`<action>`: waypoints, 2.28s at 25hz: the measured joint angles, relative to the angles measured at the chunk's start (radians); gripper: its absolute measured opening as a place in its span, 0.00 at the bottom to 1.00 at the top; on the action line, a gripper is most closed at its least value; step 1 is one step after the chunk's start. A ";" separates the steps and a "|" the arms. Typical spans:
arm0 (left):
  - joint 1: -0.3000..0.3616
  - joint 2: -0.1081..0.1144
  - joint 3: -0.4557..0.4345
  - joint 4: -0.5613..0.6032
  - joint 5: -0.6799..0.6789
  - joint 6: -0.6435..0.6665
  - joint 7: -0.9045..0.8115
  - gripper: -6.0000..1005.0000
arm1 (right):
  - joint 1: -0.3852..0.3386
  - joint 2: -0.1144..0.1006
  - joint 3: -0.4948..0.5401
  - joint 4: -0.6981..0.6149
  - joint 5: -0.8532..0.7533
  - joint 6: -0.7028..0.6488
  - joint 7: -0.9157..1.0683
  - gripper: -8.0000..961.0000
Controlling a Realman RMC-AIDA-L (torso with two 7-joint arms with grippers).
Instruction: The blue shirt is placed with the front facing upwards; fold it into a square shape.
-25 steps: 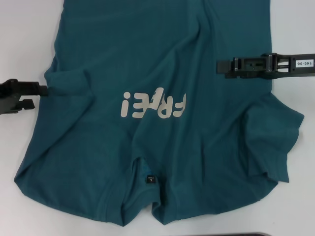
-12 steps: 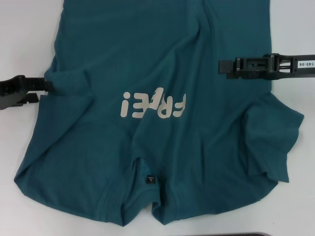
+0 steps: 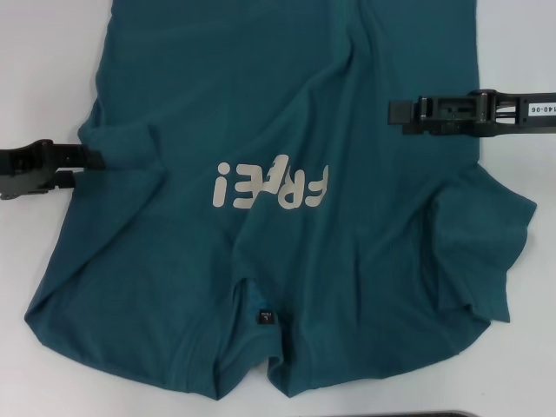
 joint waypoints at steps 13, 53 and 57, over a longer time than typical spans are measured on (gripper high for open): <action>-0.002 -0.002 0.020 -0.010 0.019 -0.019 0.009 0.63 | -0.001 0.000 0.002 0.001 0.000 0.000 0.000 0.92; -0.009 -0.013 0.070 -0.050 0.038 -0.008 0.000 0.34 | 0.004 -0.004 0.015 0.002 0.000 0.001 0.000 0.91; -0.006 -0.009 0.069 -0.051 0.038 0.011 -0.002 0.26 | 0.003 -0.004 0.015 0.002 0.000 0.002 0.000 0.91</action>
